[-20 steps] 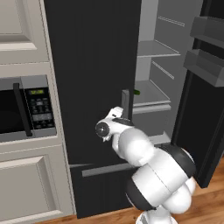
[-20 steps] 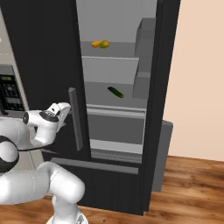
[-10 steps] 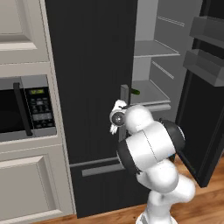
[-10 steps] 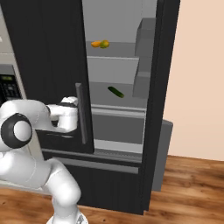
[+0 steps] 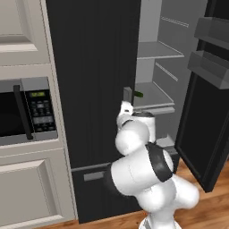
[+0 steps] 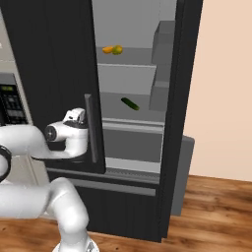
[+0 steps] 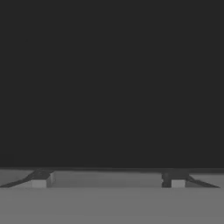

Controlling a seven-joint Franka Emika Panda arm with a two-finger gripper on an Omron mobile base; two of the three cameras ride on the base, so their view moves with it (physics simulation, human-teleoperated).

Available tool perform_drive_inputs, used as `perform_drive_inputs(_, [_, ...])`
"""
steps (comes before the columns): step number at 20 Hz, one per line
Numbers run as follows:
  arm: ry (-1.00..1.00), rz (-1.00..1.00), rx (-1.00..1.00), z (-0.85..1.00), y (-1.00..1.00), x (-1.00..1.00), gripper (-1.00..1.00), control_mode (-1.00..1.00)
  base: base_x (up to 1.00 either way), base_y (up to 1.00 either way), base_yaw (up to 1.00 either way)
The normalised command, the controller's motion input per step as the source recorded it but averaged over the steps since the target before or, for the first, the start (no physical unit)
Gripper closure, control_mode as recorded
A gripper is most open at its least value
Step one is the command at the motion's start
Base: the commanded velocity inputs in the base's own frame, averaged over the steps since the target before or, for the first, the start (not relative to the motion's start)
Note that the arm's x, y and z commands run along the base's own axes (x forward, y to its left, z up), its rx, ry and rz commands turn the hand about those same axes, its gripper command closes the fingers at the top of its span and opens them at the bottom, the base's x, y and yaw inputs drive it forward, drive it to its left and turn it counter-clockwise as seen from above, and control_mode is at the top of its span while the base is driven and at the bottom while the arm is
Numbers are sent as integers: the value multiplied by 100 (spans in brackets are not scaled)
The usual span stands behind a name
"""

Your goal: Place the orange in the correct fridge rack based on whether it is a fruit or vegetable. Finally, close the fridge door.

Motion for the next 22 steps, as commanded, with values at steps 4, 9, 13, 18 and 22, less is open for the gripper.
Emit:
perform_drive_inputs(4, [-34,12,3,99,0,-87,-100,-100,0,0,0])
perform_drive_inputs(9, [-22,9,11,100,0,-38,-100,-100,0,0,0])
perform_drive_inputs(13, [-9,8,15,100,4,-2,-100,-100,0,0,0])
perform_drive_inputs(18, [-4,2,13,100,8,-15,-100,-100,0,0,0])
perform_drive_inputs(22, [0,0,13,100,0,-40,-100,-100,0,0,0])
